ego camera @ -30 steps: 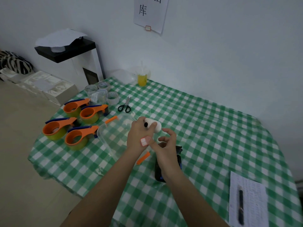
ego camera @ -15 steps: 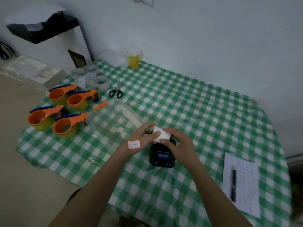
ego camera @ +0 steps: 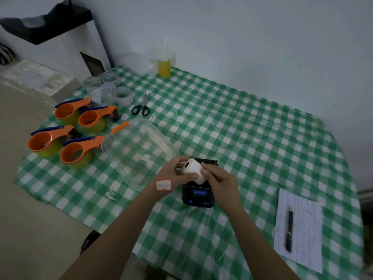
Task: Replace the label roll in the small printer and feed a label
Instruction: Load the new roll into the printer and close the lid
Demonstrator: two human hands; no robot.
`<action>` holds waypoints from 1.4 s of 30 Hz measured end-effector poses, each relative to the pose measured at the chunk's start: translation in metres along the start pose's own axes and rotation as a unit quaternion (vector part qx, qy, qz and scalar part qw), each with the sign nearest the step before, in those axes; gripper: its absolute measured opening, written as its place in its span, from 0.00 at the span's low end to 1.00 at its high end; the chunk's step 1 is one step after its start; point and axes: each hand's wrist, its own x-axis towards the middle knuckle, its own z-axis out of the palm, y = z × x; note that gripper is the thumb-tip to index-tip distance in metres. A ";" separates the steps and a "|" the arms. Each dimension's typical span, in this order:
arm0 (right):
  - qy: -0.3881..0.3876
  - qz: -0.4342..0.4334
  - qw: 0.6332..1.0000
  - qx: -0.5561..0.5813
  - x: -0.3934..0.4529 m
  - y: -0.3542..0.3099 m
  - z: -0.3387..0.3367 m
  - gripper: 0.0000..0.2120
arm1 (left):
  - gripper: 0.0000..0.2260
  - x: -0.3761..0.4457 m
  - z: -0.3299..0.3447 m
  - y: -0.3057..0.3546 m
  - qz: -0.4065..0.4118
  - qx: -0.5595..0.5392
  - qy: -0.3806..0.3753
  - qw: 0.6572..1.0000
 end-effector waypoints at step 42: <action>-0.128 -0.084 0.894 -0.421 0.051 0.096 -0.004 0.06 | 0.13 0.058 0.053 -0.086 -0.021 0.397 0.092 0.913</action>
